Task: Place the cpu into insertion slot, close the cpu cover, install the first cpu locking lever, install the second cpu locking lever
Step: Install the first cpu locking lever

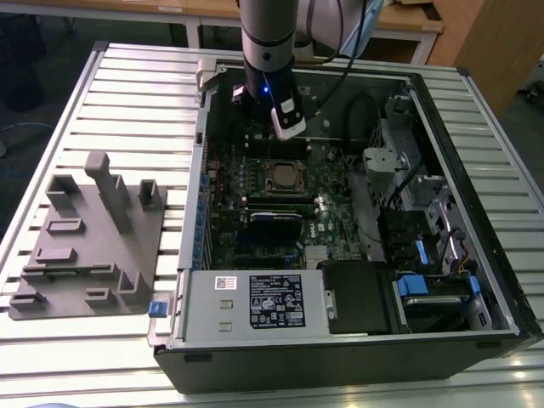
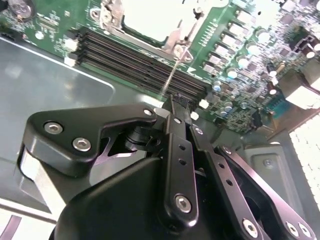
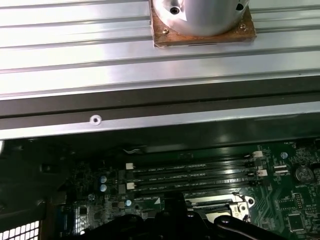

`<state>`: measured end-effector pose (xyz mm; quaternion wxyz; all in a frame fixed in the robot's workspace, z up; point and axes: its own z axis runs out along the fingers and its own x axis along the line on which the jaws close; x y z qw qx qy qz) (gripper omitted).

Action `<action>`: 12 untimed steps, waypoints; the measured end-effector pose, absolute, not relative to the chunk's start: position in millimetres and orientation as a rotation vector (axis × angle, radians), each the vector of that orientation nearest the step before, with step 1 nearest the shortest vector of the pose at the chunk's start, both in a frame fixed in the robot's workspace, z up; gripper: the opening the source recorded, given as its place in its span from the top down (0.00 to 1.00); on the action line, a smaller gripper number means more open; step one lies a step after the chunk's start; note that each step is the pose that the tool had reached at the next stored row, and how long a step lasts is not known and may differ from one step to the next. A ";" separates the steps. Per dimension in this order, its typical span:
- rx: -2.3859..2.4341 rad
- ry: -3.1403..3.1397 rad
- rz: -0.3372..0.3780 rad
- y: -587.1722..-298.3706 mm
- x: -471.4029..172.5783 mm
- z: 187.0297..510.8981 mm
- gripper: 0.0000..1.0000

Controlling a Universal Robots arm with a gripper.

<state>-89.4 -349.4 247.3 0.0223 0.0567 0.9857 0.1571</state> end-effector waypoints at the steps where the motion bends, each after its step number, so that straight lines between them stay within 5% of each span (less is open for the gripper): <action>1: 0.176 3.054 0.487 -349.4 -88.1 247.3 0.89; 12: 0.182 3.058 0.437 -348.6 -86.2 245.5 0.89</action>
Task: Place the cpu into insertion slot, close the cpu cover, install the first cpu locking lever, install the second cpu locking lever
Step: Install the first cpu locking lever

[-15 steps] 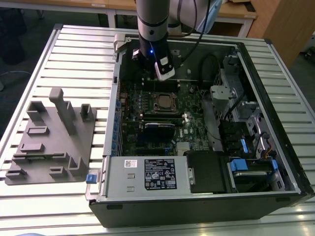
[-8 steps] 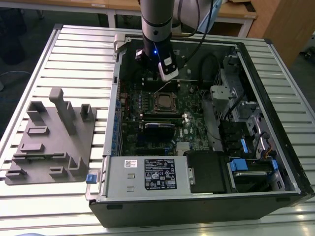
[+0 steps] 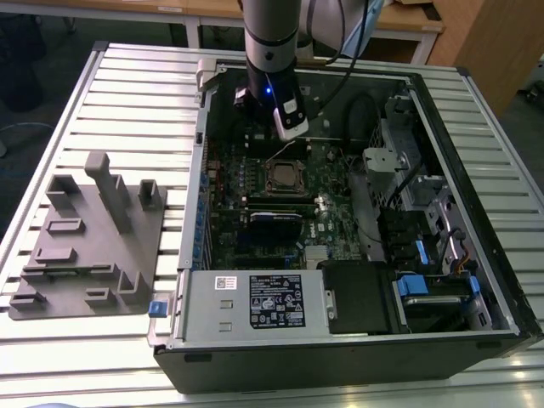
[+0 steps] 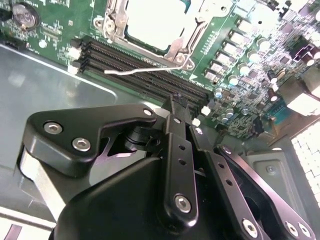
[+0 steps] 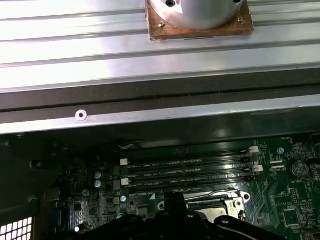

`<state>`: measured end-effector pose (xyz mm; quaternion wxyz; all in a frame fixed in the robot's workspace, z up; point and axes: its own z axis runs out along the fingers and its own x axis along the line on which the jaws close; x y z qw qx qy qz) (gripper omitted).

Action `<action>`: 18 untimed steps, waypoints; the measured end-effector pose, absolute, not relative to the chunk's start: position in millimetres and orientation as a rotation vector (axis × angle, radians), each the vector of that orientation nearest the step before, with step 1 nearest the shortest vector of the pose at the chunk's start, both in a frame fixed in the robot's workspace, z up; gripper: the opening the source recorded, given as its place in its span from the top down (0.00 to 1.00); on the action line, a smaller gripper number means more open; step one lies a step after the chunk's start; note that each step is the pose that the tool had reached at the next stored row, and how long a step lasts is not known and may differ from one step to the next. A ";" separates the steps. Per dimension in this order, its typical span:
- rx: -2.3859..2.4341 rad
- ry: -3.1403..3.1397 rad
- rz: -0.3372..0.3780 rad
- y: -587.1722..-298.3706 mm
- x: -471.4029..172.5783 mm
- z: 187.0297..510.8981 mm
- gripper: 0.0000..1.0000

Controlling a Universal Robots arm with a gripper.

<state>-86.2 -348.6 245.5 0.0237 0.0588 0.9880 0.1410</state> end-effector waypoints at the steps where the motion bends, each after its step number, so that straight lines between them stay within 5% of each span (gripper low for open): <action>1: 0.182 3.059 0.426 -348.2 -86.2 245.1 0.89; 18: 0.184 3.061 0.405 -339.4 -73.8 237.3 0.89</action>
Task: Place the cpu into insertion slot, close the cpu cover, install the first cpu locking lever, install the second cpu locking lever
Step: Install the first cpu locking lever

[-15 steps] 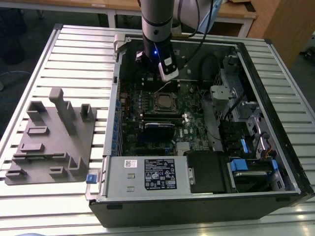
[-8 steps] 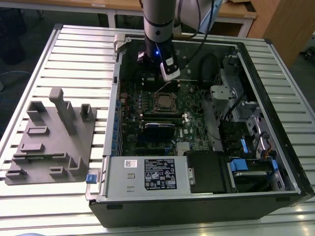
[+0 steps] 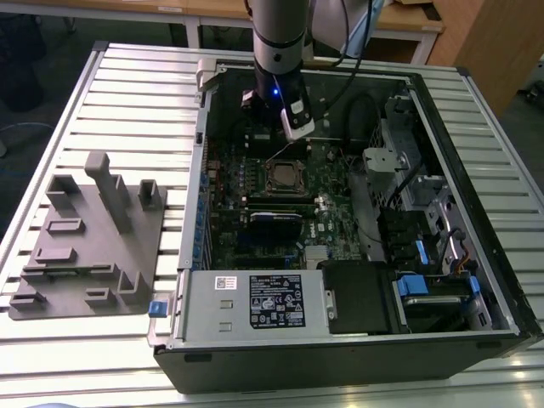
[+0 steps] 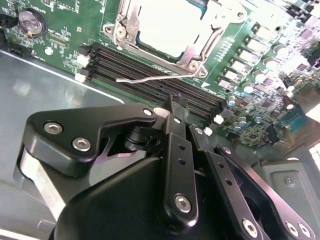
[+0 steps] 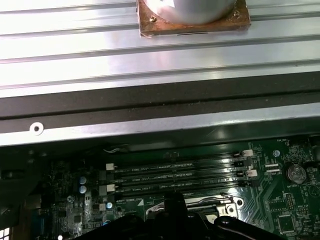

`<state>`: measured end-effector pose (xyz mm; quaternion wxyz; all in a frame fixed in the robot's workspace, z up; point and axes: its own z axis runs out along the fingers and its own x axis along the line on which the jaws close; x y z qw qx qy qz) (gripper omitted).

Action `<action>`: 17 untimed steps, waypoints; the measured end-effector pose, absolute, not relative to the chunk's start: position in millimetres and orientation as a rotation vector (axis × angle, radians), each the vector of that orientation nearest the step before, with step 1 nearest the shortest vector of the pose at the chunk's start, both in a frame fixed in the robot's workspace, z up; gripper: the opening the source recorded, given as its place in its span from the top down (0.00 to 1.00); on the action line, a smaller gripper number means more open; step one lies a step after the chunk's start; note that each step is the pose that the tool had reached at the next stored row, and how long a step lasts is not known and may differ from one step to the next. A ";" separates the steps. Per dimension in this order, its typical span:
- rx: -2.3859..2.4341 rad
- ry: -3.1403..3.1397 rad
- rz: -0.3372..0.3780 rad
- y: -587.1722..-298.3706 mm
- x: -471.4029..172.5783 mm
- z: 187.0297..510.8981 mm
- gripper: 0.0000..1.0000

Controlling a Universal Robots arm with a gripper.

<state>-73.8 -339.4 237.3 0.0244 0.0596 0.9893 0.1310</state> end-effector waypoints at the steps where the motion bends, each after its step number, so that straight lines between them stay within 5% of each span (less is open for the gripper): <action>1: 0.184 3.061 0.401 -339.3 -73.7 237.3 0.89; 17: 0.182 3.066 0.345 -338.4 -71.6 235.8 0.89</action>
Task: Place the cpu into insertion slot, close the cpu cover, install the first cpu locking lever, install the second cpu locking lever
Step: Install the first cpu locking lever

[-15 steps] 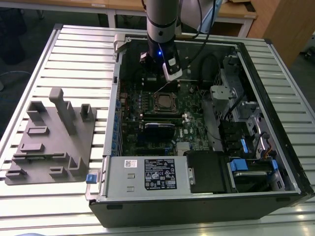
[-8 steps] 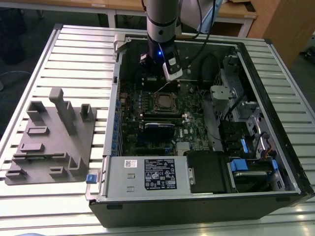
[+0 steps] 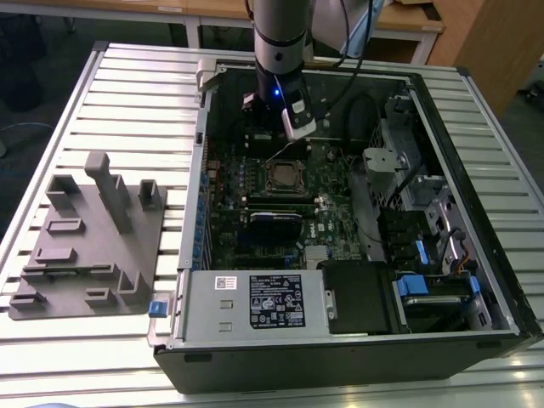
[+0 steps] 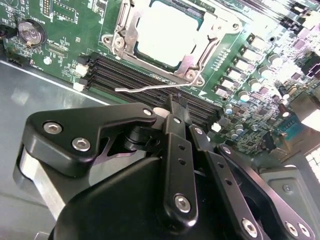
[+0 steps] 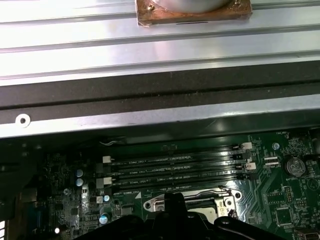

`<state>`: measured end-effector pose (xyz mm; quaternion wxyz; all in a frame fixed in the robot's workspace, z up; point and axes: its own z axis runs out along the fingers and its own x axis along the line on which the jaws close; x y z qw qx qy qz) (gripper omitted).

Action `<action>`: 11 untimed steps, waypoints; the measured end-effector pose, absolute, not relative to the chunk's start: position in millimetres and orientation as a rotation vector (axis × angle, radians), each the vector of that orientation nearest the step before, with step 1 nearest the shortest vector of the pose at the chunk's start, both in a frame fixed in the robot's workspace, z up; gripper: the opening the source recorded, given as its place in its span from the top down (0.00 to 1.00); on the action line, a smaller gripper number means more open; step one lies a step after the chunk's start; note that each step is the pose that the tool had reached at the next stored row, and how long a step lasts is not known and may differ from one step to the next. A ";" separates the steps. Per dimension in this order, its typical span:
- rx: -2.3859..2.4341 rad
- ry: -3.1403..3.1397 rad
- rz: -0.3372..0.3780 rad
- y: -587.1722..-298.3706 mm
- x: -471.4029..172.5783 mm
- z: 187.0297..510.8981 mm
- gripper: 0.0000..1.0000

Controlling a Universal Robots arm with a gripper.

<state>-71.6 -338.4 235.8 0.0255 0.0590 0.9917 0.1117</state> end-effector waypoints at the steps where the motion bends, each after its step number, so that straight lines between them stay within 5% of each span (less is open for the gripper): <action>1: 0.182 3.066 0.345 -338.2 -70.6 235.5 0.89; 11: 0.184 3.066 0.346 -335.2 -60.4 232.3 0.89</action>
